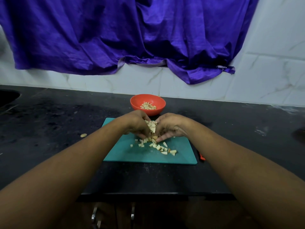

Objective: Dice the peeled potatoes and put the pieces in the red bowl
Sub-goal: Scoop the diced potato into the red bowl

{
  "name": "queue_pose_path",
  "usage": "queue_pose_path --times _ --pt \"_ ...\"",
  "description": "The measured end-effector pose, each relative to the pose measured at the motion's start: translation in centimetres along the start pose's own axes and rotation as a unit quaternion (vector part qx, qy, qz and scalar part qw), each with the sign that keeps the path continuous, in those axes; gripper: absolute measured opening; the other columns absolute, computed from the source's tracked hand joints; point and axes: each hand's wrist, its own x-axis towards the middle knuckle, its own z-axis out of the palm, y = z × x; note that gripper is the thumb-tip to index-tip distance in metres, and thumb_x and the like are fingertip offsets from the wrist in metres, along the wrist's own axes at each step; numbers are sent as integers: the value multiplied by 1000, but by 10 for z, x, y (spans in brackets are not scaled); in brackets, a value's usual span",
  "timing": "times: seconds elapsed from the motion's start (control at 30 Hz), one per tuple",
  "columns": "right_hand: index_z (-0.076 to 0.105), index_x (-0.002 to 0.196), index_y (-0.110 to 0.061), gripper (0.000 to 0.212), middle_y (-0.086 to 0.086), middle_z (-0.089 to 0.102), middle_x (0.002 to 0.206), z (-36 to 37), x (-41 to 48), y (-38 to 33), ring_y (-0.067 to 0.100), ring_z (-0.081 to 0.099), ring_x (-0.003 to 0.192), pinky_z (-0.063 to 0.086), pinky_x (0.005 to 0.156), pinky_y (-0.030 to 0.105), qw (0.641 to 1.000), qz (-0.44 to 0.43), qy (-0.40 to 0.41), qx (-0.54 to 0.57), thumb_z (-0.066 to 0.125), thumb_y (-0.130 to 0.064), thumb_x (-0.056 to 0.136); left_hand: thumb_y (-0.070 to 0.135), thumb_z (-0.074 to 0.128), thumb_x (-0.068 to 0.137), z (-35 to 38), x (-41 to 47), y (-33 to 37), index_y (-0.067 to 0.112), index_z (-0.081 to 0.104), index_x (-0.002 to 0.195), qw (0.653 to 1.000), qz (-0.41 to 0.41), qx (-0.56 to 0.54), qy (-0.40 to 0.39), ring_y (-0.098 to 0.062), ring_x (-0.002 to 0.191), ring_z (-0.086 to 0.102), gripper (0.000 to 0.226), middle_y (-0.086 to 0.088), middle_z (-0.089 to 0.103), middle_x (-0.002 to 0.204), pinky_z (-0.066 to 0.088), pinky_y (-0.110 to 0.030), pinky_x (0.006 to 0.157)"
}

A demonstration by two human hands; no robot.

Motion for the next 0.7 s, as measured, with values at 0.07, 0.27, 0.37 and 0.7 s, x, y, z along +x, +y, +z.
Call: queue_pose_path --times 0.07,0.27,0.37,0.7 --pt "61 121 15 42 35 63 125 -2 -2 -4 43 71 106 65 77 43 998 9 -14 65 58 25 81 -21 74 77 -3 -3 5 9 60 119 1000 1 -28 5 -32 82 77 53 -21 73 93 65 -37 69" --pt "53 134 6 70 27 57 137 -2 -10 -9 42 67 112 60 87 56 957 15 -5 290 53 19 65 -21 72 78 -12 -5 18 3 62 120 998 2 -56 19 -28 70 77 50 -23 73 93 64 -34 60" --pt "54 134 8 55 26 61 134 5 -10 -6 40 66 117 54 100 53 940 35 -16 340 59 2 79 -20 69 82 -11 -8 23 -3 64 116 998 1 -62 -1 -38 85 77 38 -27 74 101 65 -40 68" --pt "63 119 7 45 26 74 104 20 -8 -11 42 71 102 58 75 56 900 60 53 429 37 -28 108 -18 65 86 -11 -10 27 5 73 111 998 45 -33 4 -31 90 77 35 -20 75 103 65 -40 76"
